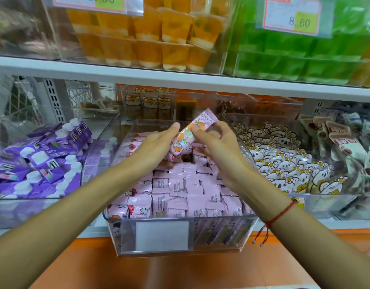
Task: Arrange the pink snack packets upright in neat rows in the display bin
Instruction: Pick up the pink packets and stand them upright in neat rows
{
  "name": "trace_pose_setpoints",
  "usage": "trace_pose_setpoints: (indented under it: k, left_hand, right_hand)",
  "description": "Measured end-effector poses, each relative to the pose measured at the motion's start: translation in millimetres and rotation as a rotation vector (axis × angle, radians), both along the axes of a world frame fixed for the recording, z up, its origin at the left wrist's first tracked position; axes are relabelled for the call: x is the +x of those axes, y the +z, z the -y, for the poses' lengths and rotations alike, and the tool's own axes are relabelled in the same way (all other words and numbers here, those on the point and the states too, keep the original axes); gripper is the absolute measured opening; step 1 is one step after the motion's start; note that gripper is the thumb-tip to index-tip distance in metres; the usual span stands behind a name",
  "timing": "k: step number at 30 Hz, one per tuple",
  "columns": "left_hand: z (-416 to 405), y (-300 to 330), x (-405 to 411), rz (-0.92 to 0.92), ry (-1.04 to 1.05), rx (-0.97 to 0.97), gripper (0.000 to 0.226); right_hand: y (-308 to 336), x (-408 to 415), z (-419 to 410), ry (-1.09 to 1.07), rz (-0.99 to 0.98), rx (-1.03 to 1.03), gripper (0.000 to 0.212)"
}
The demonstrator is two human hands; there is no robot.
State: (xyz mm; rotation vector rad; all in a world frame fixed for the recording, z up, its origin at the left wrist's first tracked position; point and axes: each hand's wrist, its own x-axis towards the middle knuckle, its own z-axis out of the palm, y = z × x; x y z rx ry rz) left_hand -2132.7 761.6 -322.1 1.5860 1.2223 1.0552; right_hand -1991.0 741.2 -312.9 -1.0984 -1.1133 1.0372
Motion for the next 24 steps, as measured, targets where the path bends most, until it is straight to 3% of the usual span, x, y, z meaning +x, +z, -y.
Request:
trace_pose_setpoints:
  k: [2,4,10,12,14,17,19,24]
  left_hand:
    - [-2,-4,-2,-0.039,-0.012,0.077,0.024]
    - [-4,-7,-4,-0.08,0.011,0.129,0.028]
    - [-6,-11,-9,-0.218,0.104,0.399,0.024]
    - [-6,-9,-11,-0.255,0.102,0.449,0.033]
    - [-5,-8,-10,-0.213,0.084,0.463,0.043]
    - [-6,-7,-8,-0.087,0.041,0.466,0.053]
    - [-8,-7,-8,-0.105,0.016,0.455,0.061]
    - [-17,-17,-9,-0.599,-0.026,0.402,0.041]
  right_hand:
    - [-1,2,-1,-0.024,0.022,-0.002,0.044]
    - [-3,3,-1,-0.05,0.099,-0.008,0.049]
    - [-15,8,-5,-0.277,0.845,0.203,0.068]
    - [-18,10,-4,-0.219,1.042,0.256,0.061]
    - [-20,10,-5,-0.108,1.114,0.293,0.051]
    - [-19,11,-4,-0.069,1.044,0.358,0.038]
    - [-17,13,-5,-0.142,0.911,0.369,0.032]
    - [-15,15,-11,-0.183,0.499,0.227,0.036]
